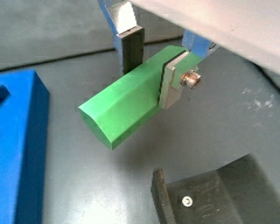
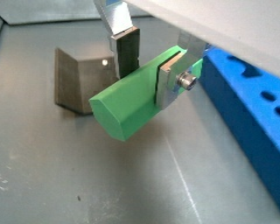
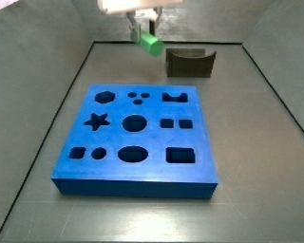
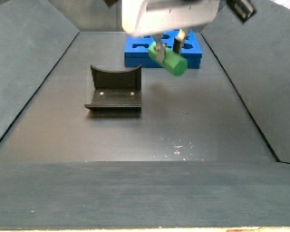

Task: Pick up the hexagon object. Move up. Place the hexagon object on the fixture. Regrasp the hexagon object. Move to above the board. Insert the hexagon object.
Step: Place the hexagon object on the fixture.

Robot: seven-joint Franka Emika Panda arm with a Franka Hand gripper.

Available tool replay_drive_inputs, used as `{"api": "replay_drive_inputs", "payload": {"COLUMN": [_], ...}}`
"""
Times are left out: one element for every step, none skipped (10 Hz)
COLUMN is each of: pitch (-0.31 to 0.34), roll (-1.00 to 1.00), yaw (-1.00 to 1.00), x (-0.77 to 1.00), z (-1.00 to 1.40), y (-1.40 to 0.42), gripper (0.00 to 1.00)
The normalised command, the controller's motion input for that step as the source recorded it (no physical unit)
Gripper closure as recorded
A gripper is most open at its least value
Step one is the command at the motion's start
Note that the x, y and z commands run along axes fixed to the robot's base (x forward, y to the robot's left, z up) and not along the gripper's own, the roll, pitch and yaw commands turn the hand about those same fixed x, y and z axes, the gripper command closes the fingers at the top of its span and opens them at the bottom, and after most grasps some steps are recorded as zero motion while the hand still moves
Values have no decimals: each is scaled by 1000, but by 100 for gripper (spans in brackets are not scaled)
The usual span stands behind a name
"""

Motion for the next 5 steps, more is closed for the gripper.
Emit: {"api": "replay_drive_inputs", "payload": {"pitch": [39, 47, 55, 67, 74], "roll": [19, 26, 31, 38, 42], "yaw": [9, 10, 10, 10, 11], "x": [-15, -15, -11, -1, 4], "z": [1000, 913, 749, 523, 413], "y": [9, 12, 11, 11, 10], "gripper": [100, 100, 100, 100, 100]}}
